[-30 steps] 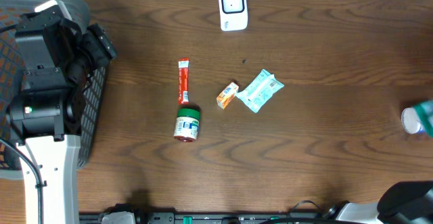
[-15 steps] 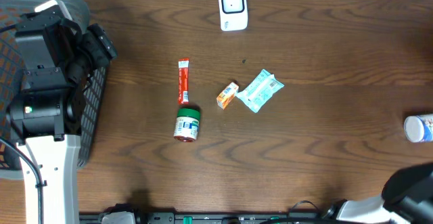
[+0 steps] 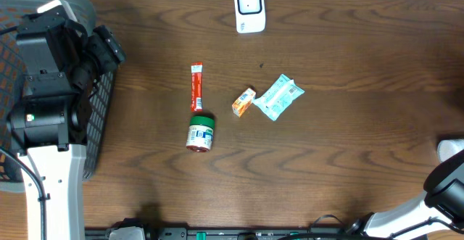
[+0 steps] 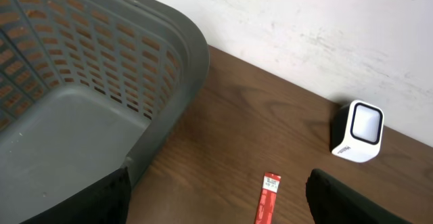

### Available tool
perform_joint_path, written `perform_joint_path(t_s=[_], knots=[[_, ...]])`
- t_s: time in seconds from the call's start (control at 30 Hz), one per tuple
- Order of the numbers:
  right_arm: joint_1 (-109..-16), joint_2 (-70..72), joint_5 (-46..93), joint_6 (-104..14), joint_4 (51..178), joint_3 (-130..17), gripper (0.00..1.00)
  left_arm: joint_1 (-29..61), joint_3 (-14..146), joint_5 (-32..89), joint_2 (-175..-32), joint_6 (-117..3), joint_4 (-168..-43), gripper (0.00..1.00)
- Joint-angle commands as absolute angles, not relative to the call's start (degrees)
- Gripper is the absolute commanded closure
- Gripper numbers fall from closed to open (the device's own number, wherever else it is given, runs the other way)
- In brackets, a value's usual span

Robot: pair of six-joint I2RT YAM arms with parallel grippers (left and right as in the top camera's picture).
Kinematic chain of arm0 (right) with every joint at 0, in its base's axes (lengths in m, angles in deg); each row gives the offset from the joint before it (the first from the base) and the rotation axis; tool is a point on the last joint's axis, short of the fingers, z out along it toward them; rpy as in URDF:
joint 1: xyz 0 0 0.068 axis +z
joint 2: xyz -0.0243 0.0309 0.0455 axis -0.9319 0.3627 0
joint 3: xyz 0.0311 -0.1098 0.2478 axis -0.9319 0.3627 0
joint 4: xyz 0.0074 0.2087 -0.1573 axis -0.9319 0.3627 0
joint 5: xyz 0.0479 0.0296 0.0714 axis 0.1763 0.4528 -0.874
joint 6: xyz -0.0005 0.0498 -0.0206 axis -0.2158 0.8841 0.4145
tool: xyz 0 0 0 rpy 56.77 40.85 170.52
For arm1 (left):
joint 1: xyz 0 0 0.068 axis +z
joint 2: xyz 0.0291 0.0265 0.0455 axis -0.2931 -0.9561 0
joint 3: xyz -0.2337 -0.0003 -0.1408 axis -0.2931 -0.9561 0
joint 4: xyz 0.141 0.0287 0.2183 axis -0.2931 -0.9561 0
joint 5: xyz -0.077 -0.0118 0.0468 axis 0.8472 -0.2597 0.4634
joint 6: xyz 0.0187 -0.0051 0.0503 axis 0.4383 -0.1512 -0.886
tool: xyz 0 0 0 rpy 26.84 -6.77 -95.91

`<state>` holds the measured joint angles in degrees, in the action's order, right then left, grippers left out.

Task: Scan the item barcode

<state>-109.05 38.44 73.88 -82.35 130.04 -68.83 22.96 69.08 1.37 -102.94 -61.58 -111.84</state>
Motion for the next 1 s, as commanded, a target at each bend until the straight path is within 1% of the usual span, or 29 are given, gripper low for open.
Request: perform_joint_path(t_s=[0.0,0.13,0.23,0.37,0.47,0.57,0.63,0.73,0.83,0.87,0.9,0.97], knots=[[-109.5,38.6,72.5,-84.7,128.6,-65.4,0.91,23.1,69.5,0.8,-103.1,-61.5,-111.8,0.18],[-109.2,38.6,64.9,-84.4,126.6,-62.1,0.92,23.1,69.5,0.8,-103.1,-61.5,-111.8,0.18],[-108.2,38.6,58.1,-81.7,126.8,-61.4,0.92,23.1,69.5,0.8,-103.1,-61.5,-111.8,0.18],[-107.7,38.6,55.3,-79.5,128.0,-61.3,0.9,23.1,69.5,0.8,-103.1,-61.5,-111.8,0.18],[-107.7,38.6,54.5,-79.5,127.7,-61.3,0.91,23.1,69.5,0.8,-103.1,-61.5,-111.8,0.18],[-107.7,38.6,47.5,-83.1,127.2,-61.3,0.92,23.1,69.5,0.8,-103.1,-61.5,-111.8,0.18],[-107.9,38.6,40.2,-85.9,127.3,-61.3,0.91,23.1,69.5,0.8,-103.1,-61.5,-111.8,0.18],[-108.2,38.6,32.5,-86.0,127.1,-61.3,0.9,23.1,69.5,0.8,-103.1,-61.5,-111.8,0.18],[-108.2,38.6,29.9,-84.8,126.0,-61.3,0.85,23.1,69.5,0.8,-103.1,-61.5,-111.8,0.18],[-108.2,38.6,29.3,-83.5,125.6,-61.3,0.8,23.1,69.5,0.8,-103.1,-61.5,-111.8,0.18],[-108.2,38.6,29.1,-81.3,125.3,-61.3,0.78,23.1,69.5,0.8,-103.1,-61.5,-111.8,0.18],[-108.2,38.6,28.2,-77.8,125.1,-61.3,0.8,23.1,69.5,0.8,-103.1,-61.5,-111.8,0.18]])
